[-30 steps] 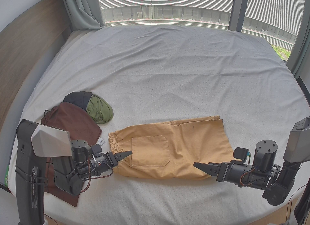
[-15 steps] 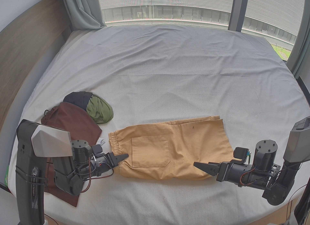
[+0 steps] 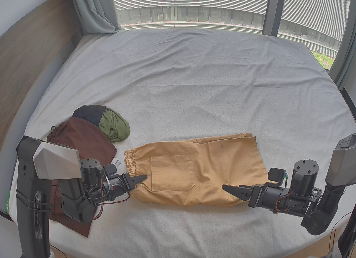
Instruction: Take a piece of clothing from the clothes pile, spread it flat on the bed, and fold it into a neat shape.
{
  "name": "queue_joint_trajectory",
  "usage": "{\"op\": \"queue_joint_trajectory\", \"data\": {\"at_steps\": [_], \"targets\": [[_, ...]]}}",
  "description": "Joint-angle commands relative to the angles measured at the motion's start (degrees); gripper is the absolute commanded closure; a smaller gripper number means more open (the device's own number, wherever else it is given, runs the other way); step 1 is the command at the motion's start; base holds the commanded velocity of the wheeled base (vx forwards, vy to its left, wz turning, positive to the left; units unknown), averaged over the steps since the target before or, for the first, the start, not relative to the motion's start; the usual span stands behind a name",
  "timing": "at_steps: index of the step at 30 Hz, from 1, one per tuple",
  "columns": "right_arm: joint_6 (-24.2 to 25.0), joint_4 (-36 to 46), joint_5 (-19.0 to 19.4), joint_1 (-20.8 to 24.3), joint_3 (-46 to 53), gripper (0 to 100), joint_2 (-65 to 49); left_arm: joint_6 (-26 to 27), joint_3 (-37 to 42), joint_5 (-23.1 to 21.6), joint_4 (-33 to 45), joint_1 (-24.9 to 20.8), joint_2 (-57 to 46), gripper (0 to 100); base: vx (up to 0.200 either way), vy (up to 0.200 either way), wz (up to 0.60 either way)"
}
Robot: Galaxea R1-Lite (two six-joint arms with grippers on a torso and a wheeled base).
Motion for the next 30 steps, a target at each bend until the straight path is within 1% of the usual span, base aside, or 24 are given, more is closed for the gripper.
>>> {"op": "queue_joint_trajectory", "data": {"at_steps": [1,3,7,11,12,15,17,18,21,22,24,25,28,30], "targets": [[0.0,0.0,0.0,-0.1,0.0,0,0.0,0.3,0.5,-0.3,-0.1,0.4,-1.3,100,0.000,0.000,0.00],[0.0,0.0,0.0,-0.1,0.0,0,-0.1,0.3,1.1,-0.6,-0.1,0.4,-2.8,100,0.000,0.000,0.00],[0.0,0.0,0.0,-0.1,0.0,0,0.1,0.4,3.1,-3.4,-0.1,0.9,-6.2,100,0.000,0.000,0.00],[0.0,0.0,-0.1,-0.1,0.0,0,0.0,0.9,5.0,-6.7,0.0,3.3,-9.9,100,0.000,0.000,0.00],[0.0,0.0,-0.1,-0.1,0.0,0,0.0,1.0,5.1,-7.0,0.0,3.6,-10.2,100,0.000,0.000,0.00],[0.0,0.0,-0.1,-0.1,0.1,0,0.0,1.0,5.8,-9.9,0.0,6.4,-12.0,100,0.000,0.000,0.00],[0.0,0.0,-0.1,-0.1,0.1,0,0.0,1.0,5.8,-9.9,0.0,6.4,-12.0,100,0.000,0.000,0.00],[0.0,0.0,-0.1,-0.2,0.1,0,0.0,1.0,6.3,-11.6,0.0,8.1,-12.8,100,0.000,0.000,0.00],[0.0,0.0,-0.1,-0.2,0.1,0,0.0,1.3,6.6,-13.0,0.0,9.0,-12.7,100,0.000,0.000,0.00],[0.0,0.0,-0.1,-0.2,0.1,0,0.0,2.5,6.8,-14.4,0.0,9.6,-12.6,100,0.000,0.000,0.00],[0.0,0.0,-0.1,-0.2,0.1,0,0.0,3.2,7.1,-14.7,0.0,9.9,-12.6,100,0.000,0.000,0.00],[0.0,0.0,-0.1,-0.5,0.1,0,0.0,4.7,7.4,-15.2,0.0,10.5,-12.6,100,0.000,0.000,0.00],[0.0,0.0,-0.1,-0.8,0.1,0,0.0,6.8,7.9,-16.0,0.0,11.3,-12.6,100,0.000,0.000,0.00],[0.0,0.0,-0.1,-0.8,0.1,0,0.0,8.3,8.6,-17.8,0.0,12.3,-12.5,100,0.000,0.000,0.00]]}}
